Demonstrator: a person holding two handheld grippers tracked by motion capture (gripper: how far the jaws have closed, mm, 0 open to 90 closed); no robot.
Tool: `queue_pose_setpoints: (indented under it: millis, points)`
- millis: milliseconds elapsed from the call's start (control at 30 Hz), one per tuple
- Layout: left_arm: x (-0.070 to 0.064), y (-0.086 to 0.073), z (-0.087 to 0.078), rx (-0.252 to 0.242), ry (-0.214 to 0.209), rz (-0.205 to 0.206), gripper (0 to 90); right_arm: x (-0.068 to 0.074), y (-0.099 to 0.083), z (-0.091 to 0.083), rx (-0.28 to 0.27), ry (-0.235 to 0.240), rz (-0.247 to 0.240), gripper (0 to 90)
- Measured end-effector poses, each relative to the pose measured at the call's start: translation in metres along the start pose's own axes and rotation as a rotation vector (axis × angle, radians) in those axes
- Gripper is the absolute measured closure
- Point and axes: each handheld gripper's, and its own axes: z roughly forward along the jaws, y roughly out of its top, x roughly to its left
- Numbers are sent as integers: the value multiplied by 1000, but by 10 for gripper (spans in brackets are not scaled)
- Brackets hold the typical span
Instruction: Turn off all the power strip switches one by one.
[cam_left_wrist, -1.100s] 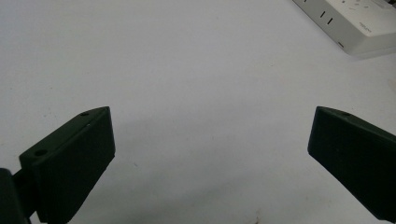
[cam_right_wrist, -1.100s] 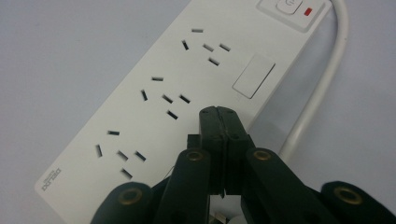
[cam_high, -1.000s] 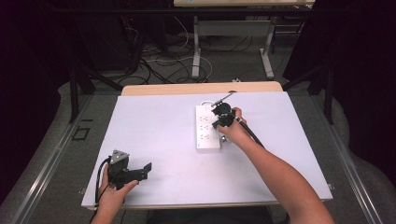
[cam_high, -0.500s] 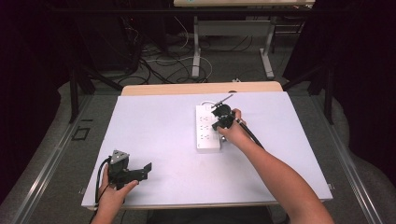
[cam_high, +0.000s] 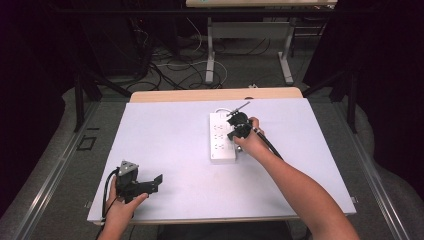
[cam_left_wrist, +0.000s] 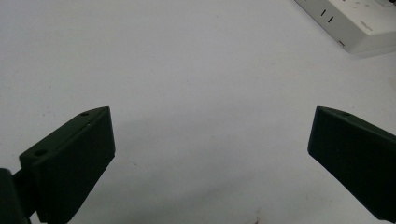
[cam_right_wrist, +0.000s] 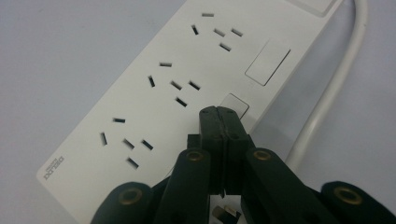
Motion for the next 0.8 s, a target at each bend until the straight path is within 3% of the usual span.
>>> queue_pose_setpoints:
  millis: [267, 300, 467, 667, 700, 733, 767, 800]
  points:
    - [0, 0, 1, -6, 1, 4, 6, 4, -2, -5, 6, 9, 1, 900]
    - [0, 0, 1, -6, 1, 3, 6, 4, -2, -5, -6, 11, -20, 900]
    - [0, 0, 1, -1, 1, 2, 6, 8, -2, -10, 19, 7, -21, 900]
    - [-1, 0, 1, -10, 3, -5, 6, 13, -5, -11, -10, 26, -37, 900]
    - [0, 0, 1, -9, 2, -5, 6, 12, -5, -12, -9, 26, -61, 900]
    - [0, 0, 1, -10, 3, -5, 6, 14, -5, -13, 8, 30, -53, 900]
    - [0, 0, 1, -10, 3, -5, 6, 15, -5, -12, -29, 33, -60, 900]
    - [0, 0, 1, -10, 3, -5, 6, 16, -5, -14, -4, 34, -60, 900]
